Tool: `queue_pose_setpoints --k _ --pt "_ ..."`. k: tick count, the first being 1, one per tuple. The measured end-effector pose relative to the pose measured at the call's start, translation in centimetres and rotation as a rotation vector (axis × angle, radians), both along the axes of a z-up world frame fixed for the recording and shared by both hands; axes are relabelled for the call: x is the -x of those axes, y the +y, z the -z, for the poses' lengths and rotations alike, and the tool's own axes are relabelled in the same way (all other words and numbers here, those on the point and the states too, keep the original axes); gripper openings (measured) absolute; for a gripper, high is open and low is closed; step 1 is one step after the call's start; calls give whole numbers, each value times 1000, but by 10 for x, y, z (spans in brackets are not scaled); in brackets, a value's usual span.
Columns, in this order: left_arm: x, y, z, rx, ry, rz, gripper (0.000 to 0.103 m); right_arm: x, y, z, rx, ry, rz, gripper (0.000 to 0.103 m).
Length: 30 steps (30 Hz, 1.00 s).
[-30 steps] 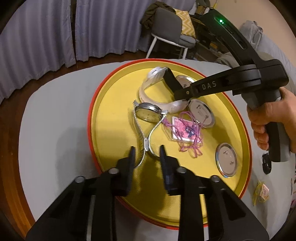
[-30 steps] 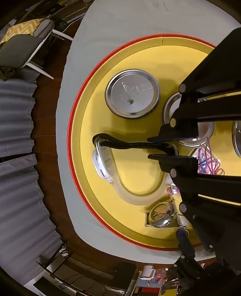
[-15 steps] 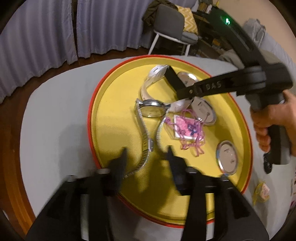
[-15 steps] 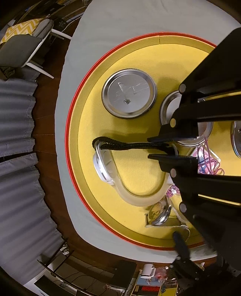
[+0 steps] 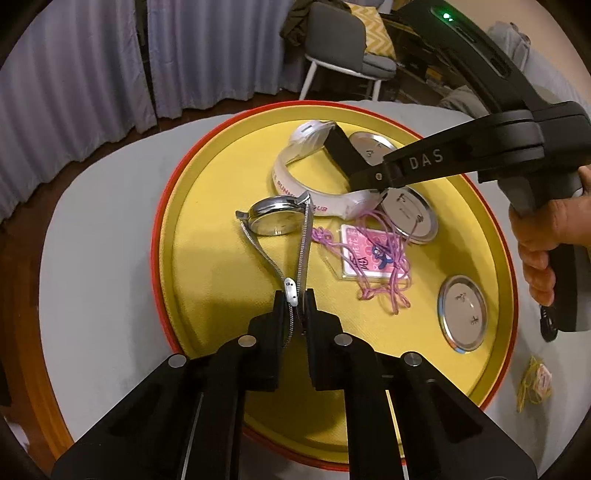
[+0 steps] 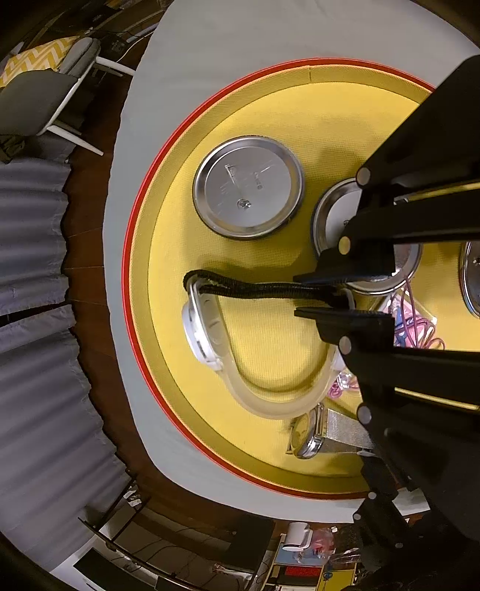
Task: Organize jewelry
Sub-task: 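Grasp the white band with the right tool while the left tool grasps the silver mesh-strap watch, then lift the white band and silver watch out of the tray with both tools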
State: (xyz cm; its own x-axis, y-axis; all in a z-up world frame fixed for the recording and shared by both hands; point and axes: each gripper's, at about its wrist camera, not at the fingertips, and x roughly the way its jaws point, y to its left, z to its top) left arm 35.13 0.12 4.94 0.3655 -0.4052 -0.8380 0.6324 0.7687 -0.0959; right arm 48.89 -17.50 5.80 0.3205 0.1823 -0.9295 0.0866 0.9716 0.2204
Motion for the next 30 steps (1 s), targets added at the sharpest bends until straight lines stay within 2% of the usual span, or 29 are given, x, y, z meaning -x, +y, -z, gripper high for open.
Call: queue_pose_setpoints --k 6,11,18,30 --pt "5 4 -1 10 9 1 7 1 -1 -2 -11 -4 0 12" --pt "10 7 -3 -20 -13 10 6 4 -6 -2 -24 -9 5 12" --pt "15 12 -26 1 -51 7 6 6 -13 -14 -29 -28 12 12" --pt "26 3 -59 -23 -103 24 4 20 -26 -43 -43 -82 26 12"
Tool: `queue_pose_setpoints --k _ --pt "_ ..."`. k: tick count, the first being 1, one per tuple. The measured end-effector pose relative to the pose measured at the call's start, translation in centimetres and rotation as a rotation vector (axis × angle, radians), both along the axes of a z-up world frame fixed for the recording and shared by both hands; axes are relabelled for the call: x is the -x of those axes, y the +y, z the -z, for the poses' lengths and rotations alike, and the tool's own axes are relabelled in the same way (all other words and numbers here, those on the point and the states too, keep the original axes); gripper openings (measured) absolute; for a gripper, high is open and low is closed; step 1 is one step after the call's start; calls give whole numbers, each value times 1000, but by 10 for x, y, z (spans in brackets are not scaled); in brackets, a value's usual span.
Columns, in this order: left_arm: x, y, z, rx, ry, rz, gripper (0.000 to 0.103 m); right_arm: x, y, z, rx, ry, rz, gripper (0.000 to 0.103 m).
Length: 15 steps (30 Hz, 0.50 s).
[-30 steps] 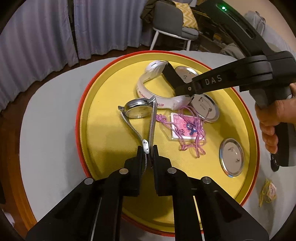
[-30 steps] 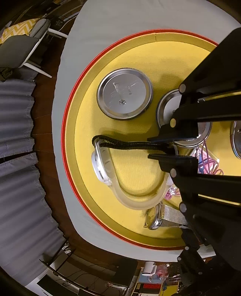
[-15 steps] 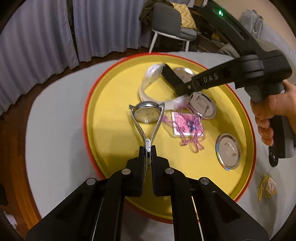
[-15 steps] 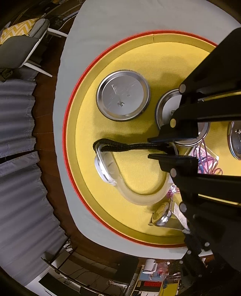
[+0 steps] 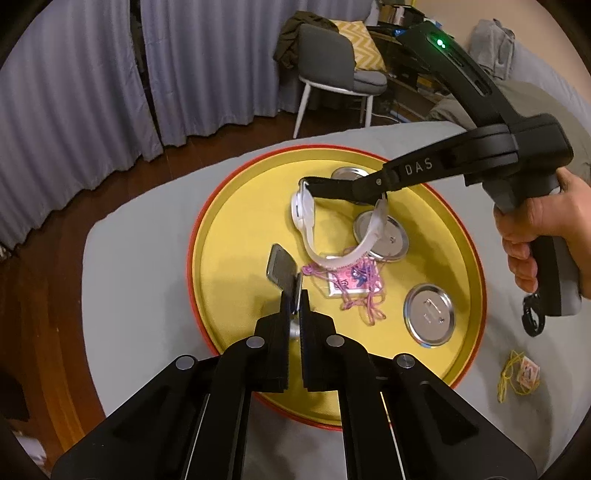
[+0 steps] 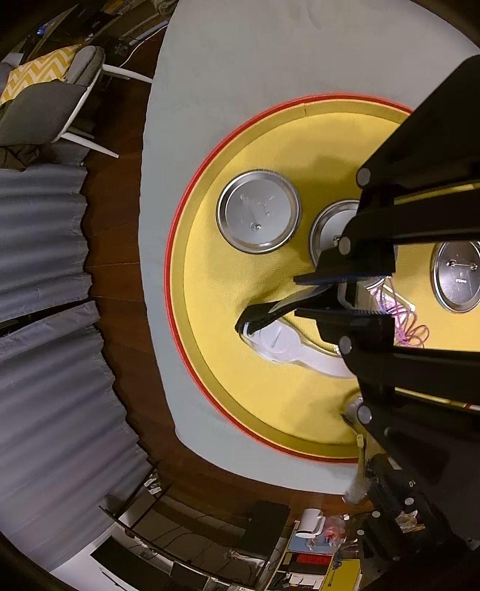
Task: Organize jewelry
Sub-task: 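Lift the white band and silver watch out of the tray with both tools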
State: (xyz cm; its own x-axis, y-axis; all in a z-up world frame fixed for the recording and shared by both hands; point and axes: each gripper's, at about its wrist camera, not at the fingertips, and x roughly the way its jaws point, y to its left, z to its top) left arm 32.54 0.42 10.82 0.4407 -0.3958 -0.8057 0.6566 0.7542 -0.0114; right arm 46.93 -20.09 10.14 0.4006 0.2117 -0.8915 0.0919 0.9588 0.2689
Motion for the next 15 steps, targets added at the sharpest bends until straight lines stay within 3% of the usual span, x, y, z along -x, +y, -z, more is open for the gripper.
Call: queue_pose_setpoints --k 15 --pt "17 13 -15 12 -6 -28 4 17 -5 -19 -5 -45 -5 12"
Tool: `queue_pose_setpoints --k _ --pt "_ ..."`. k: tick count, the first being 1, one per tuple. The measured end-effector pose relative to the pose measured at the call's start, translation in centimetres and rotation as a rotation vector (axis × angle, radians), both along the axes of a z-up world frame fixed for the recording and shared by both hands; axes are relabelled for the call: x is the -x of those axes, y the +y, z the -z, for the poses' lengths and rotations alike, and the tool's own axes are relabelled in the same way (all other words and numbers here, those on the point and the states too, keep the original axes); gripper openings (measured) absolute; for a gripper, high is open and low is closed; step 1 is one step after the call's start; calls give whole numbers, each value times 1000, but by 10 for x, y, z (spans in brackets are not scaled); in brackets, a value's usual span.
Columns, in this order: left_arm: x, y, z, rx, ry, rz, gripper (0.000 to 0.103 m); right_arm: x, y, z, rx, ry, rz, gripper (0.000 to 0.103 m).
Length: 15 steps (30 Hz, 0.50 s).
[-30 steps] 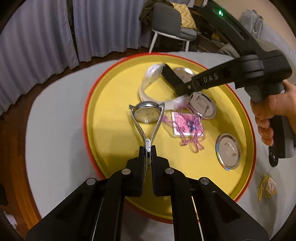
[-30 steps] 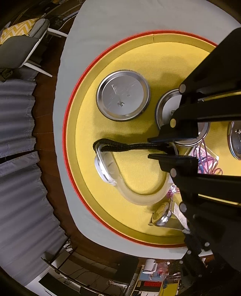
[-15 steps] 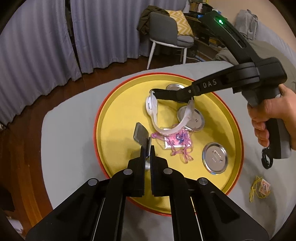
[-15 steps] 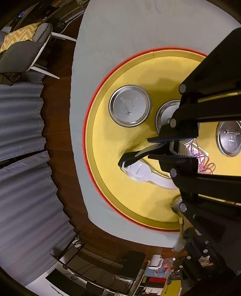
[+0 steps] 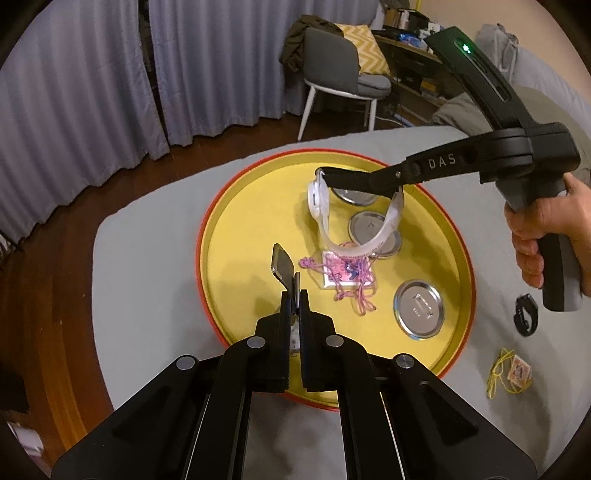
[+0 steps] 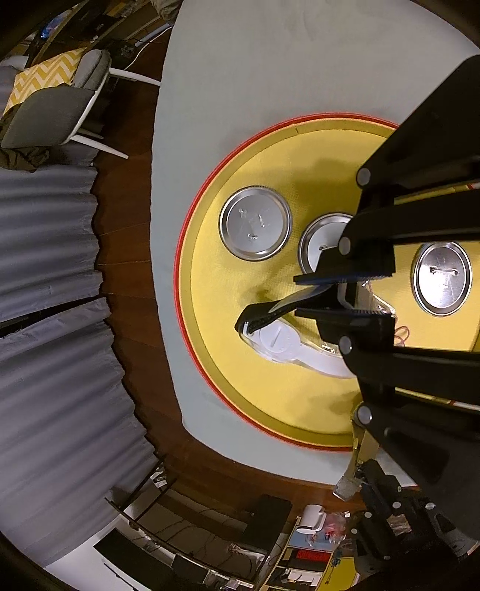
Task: Organize jewelry
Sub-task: 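Lift the white band and silver watch out of the tray with both tools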
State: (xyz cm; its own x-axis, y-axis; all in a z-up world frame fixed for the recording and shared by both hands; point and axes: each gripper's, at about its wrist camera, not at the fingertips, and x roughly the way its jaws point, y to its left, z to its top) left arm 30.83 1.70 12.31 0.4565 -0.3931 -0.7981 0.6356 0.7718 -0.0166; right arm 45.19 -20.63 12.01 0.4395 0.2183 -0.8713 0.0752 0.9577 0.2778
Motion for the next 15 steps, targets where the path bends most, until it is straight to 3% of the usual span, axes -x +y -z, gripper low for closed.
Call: queue_pose_setpoints --k 15 --pt "43 3 -55 24 -71 16 3 45 1 -54 -38 -110 -20 12"
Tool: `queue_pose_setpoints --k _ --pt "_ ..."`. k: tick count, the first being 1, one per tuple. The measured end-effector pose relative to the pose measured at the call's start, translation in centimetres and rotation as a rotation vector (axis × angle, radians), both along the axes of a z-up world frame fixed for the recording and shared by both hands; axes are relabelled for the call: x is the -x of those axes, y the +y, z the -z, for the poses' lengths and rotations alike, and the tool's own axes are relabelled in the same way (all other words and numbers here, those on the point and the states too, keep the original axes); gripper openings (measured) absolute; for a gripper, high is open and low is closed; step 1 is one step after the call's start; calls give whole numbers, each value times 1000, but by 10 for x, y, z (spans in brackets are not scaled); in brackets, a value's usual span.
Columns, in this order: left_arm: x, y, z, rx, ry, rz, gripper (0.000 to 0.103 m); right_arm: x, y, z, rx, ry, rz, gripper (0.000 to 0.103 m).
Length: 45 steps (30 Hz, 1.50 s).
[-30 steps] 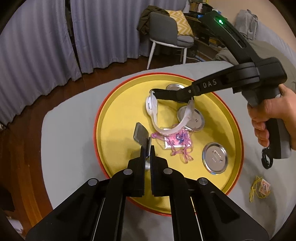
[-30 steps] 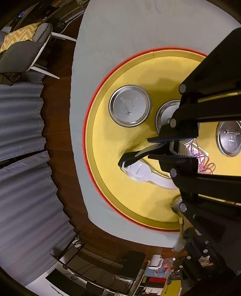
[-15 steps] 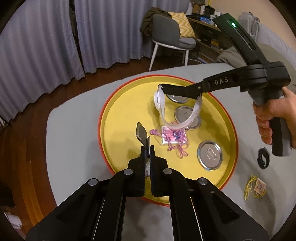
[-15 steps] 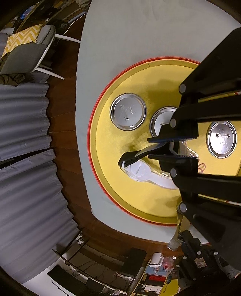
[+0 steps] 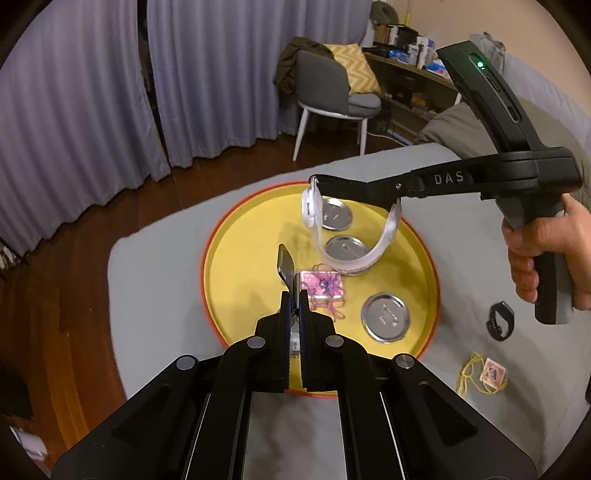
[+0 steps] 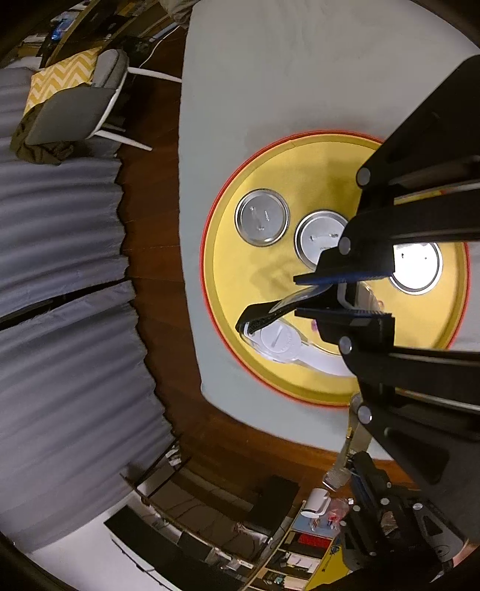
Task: Organize jewelry
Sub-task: 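Lift the white band and silver watch out of the tray with both tools, then open the right tool to drop the white band while the left tool drops the silver watch on the bed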
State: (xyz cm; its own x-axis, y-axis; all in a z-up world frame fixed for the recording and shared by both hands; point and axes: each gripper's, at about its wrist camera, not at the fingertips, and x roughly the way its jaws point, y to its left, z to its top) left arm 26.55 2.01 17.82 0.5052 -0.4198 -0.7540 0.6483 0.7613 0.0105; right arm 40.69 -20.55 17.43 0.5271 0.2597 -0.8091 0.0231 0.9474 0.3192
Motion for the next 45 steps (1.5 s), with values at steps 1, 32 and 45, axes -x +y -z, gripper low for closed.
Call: queue_pose_setpoints --k 1,32,45 --pt "3 0 -4 -1 -5 1 3 5 1 -5 0 -10 -5 12" --pt "236 7 -7 14 -97 31 3 223 23 -32 4 -118 -43 12" --pt "271 23 51 -34 -18 28 4 260 30 53 4 11 -23 1"
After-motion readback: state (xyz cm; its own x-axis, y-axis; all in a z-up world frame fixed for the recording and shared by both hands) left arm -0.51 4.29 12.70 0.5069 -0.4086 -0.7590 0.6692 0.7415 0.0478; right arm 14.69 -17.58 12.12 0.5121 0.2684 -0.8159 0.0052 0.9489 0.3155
